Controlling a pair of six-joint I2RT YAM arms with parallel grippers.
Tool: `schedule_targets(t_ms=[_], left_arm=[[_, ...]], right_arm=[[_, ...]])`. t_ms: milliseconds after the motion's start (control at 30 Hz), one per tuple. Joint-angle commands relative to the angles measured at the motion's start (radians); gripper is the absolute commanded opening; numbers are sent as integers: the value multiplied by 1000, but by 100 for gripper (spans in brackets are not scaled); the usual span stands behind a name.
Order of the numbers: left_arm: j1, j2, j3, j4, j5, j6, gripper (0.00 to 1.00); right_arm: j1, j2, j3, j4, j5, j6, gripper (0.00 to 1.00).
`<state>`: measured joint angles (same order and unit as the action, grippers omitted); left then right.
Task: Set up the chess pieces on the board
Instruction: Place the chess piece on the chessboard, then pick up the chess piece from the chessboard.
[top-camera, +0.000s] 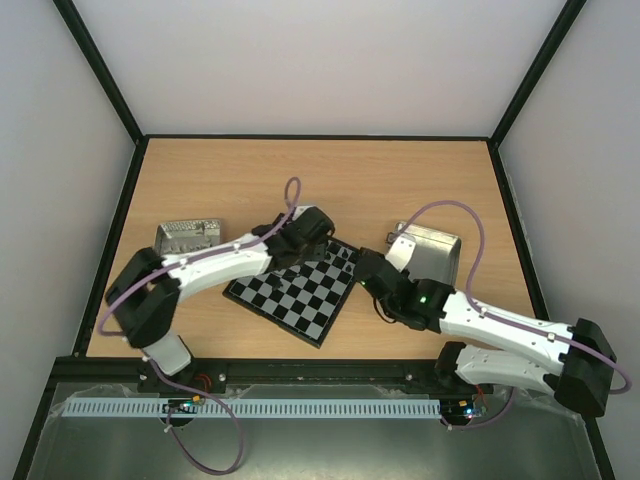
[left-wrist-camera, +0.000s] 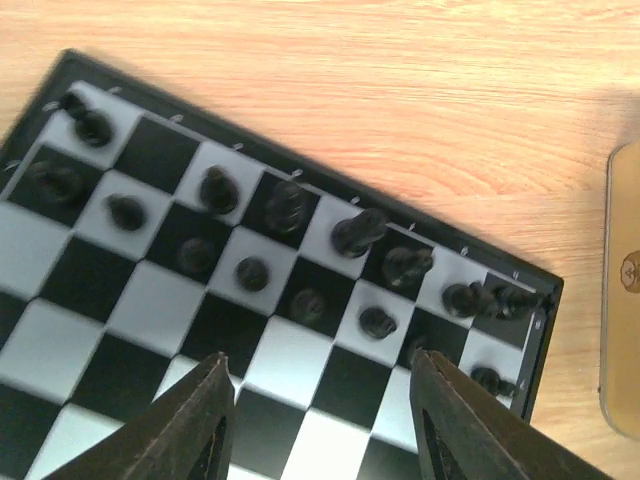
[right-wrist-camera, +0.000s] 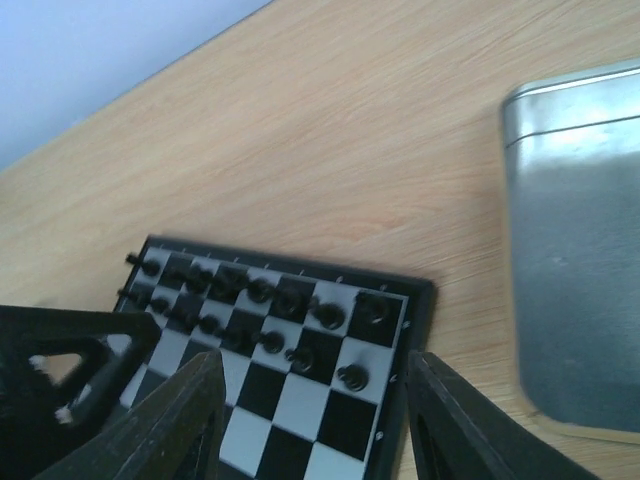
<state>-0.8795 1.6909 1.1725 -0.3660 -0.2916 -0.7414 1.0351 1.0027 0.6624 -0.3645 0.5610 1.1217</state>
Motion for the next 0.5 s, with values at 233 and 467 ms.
schedule_targets(t_ms=[233,467], left_arm=[[192,-450,-387,-48,5,-137,56],[340,-682,-523,-64,36,-177,58]], right_arm=[[9,338,139,252,-430,-295,53],[44,634,311,263,-588,-358,53]])
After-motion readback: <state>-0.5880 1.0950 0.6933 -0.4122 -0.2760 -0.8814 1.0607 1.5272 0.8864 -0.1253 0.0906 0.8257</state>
